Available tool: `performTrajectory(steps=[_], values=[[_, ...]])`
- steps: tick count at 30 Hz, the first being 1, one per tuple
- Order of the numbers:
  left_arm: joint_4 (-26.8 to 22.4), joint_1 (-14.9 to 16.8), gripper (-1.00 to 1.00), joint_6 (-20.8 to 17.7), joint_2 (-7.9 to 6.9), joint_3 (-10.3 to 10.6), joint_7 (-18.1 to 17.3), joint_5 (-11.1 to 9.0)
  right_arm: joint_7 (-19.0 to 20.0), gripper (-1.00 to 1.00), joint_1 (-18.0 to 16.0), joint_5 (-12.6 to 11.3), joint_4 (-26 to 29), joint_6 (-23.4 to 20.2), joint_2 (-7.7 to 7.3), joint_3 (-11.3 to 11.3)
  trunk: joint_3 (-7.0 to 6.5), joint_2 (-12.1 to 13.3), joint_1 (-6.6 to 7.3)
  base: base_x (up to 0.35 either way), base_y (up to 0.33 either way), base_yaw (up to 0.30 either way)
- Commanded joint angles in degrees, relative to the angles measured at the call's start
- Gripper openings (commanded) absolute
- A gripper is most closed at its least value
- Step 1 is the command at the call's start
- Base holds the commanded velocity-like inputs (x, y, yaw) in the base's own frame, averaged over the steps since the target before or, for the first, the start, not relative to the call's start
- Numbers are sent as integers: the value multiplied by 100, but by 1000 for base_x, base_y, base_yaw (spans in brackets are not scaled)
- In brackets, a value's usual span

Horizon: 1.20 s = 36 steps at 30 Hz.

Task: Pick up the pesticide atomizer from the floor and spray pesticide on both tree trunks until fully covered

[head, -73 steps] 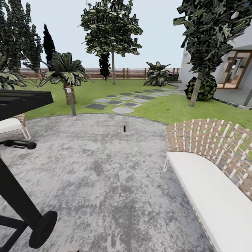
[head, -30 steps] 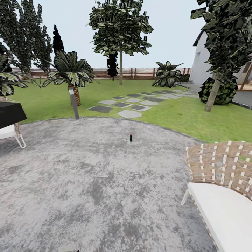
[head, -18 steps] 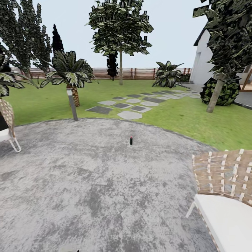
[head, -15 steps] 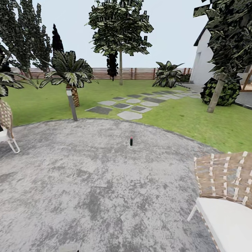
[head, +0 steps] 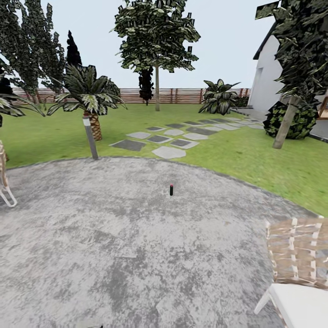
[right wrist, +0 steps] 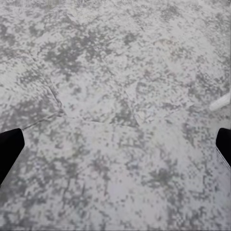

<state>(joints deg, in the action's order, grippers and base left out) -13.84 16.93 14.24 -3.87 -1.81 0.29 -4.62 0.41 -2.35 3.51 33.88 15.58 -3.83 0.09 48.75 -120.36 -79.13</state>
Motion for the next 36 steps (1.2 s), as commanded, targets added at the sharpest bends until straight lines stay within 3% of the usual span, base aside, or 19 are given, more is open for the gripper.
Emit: performTrajectory(steps=[1, 36], values=[[5, 3, 100, 17, 0, 5, -3, -48, 3, 100, -3, 36, -1, 15, -2, 0, 5, -2, -3, 341, 0, 0], [5, 3, 100, 17, 0, 5, -3, -48, 3, 100, -3, 37, 1, 15, -3, -37, 5, -2, -3, 341, 0, 0]])
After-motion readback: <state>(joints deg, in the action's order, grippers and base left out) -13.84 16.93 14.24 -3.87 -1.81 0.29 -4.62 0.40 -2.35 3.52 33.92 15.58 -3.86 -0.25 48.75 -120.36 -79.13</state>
